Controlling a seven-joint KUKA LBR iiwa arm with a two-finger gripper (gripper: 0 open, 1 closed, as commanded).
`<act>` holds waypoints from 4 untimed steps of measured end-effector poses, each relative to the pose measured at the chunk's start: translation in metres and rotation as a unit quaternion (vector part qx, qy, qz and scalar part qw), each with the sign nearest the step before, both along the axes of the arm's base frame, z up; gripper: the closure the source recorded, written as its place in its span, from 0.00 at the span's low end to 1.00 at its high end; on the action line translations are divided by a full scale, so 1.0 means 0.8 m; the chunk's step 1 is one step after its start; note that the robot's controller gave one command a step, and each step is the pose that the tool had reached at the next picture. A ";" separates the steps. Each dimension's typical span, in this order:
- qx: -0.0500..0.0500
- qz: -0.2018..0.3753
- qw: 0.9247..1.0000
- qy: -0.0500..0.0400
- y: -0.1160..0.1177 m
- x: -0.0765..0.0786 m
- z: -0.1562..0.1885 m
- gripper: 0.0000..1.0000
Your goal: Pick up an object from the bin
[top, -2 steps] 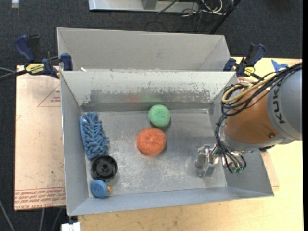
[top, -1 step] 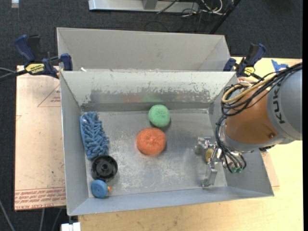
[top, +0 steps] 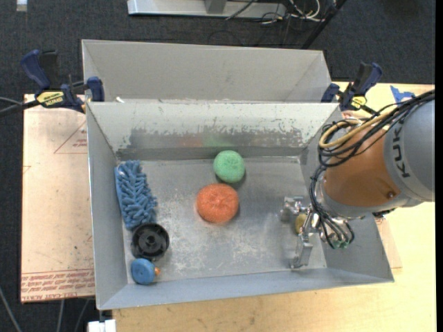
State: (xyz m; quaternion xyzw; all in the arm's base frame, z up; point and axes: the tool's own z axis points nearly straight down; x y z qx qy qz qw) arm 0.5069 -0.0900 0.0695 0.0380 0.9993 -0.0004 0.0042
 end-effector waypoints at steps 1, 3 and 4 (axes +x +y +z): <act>0.001 -0.026 1.000 0.000 -0.019 0.047 0.000 0.00; 0.001 0.062 0.998 0.003 -0.052 0.092 0.055 0.00; 0.001 0.073 0.997 0.002 -0.051 0.085 0.075 0.00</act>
Offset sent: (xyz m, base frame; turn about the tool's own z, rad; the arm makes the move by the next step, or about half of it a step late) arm 0.1137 -0.0625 0.0005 -0.0744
